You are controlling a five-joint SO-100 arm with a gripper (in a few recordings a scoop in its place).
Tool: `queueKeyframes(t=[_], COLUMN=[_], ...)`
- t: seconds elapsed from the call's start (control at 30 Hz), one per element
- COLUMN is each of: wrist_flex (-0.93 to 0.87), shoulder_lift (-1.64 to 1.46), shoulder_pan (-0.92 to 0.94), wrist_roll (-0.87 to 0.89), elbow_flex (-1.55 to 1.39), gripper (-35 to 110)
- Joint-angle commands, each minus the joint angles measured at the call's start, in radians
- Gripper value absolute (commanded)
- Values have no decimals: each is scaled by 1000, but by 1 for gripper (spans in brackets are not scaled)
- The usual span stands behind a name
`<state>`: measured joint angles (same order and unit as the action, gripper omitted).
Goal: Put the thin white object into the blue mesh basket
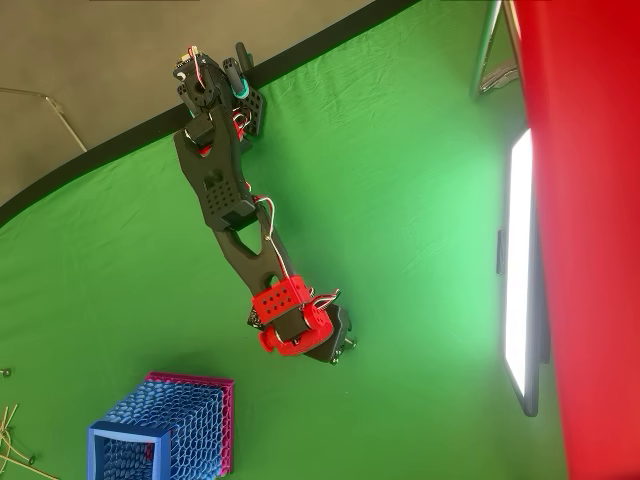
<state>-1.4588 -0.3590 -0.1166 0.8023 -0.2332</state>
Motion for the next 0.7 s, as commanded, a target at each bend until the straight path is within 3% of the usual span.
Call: queueKeyframes(t=[0.0, 0.67], wrist_flex=[-9, -11], shoulder_lift=[-8, 31], shoulder_pan=[-5, -6], wrist_roll=[11, 28], elbow_flex=[49, 120], gripper=[19, 18])
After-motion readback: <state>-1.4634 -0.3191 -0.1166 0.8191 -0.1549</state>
